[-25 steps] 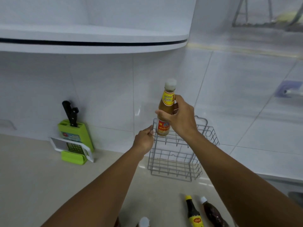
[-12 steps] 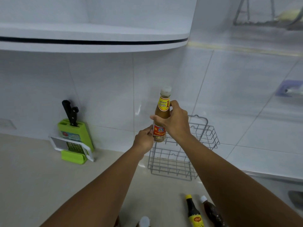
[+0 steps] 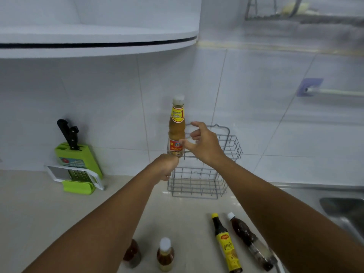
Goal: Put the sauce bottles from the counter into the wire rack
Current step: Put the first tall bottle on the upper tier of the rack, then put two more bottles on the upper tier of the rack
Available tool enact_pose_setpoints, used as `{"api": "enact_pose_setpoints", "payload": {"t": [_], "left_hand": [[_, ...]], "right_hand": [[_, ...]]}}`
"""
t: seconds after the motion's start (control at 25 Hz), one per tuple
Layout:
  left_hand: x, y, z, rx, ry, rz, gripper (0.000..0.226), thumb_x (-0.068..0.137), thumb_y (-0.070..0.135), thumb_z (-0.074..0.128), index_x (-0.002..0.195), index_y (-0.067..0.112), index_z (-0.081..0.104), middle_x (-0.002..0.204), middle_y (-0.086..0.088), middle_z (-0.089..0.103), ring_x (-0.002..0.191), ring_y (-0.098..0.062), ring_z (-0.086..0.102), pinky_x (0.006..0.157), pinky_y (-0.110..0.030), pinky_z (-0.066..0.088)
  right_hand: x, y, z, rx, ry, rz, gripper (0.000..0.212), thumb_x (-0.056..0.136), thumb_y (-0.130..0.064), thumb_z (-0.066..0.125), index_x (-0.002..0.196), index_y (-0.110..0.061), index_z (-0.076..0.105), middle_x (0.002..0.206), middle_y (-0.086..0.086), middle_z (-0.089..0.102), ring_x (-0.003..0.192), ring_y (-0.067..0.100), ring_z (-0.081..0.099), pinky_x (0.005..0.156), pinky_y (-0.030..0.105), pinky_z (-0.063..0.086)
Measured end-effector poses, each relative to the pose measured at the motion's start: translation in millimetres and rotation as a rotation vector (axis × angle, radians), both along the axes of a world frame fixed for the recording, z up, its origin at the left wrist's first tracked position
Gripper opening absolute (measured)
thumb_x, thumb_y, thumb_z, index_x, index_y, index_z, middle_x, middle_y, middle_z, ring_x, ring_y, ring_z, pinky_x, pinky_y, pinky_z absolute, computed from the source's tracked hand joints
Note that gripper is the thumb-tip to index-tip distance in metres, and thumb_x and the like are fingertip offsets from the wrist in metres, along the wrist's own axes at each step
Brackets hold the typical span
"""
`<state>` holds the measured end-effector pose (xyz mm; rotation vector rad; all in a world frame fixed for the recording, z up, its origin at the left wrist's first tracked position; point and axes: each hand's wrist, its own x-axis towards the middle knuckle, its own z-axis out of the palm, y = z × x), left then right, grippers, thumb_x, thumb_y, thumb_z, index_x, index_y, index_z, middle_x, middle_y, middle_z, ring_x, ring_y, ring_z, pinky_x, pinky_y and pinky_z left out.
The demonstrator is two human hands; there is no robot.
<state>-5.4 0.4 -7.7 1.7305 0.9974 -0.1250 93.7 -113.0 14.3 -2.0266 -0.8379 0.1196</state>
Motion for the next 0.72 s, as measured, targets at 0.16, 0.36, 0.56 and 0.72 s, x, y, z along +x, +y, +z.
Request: {"api": "enact_pose_setpoints", "payload": {"t": [0.16,0.36,0.56,0.72], "left_hand": [[6,-33,2,0.074,0.055,-0.230,0.043,0.093,0.024,0.051,0.132,0.005,0.049,0.121,-0.014,0.062,0.104,-0.028,0.064,0.092,-0.037,0.056],[29,-100,-46,0.064,0.114,-0.354,0.040,0.092,0.017,0.055,0.128,0.000,0.054,0.119,-0.019,0.065,0.099,-0.029,0.070,0.090,-0.039,0.060],[27,-161,-123,0.005,0.306,-0.374,0.012,0.093,0.012,0.060,0.096,0.001,0.055,0.094,-0.017,0.060,0.095,-0.034,0.071,0.076,-0.038,0.059],[15,-194,-183,-0.047,0.331,-0.262,0.034,0.082,0.029,0.071,0.105,0.008,0.058,0.114,-0.012,0.057,0.105,-0.034,0.064,0.082,-0.041,0.060]], "right_hand": [[-2,-48,-18,0.077,-0.104,-0.078,0.027,0.089,-0.011,0.064,0.115,-0.018,0.067,0.096,-0.002,0.070,0.086,0.011,0.066,0.076,0.026,0.058],[2,-138,-92,-0.109,-0.041,-0.091,0.029,0.085,0.003,0.050,0.081,-0.017,0.071,0.071,-0.006,0.066,0.060,0.006,0.060,0.060,0.024,0.050],[1,-208,-176,-0.735,0.241,-0.113,0.044,0.087,-0.034,0.068,0.127,-0.023,0.056,0.118,0.002,0.061,0.113,0.024,0.063,0.089,0.033,0.050],[-9,-231,-211,-0.919,0.248,-0.133,0.069,0.076,-0.049,0.077,0.131,-0.020,0.046,0.126,0.005,0.053,0.119,0.029,0.059,0.087,0.038,0.047]]}}
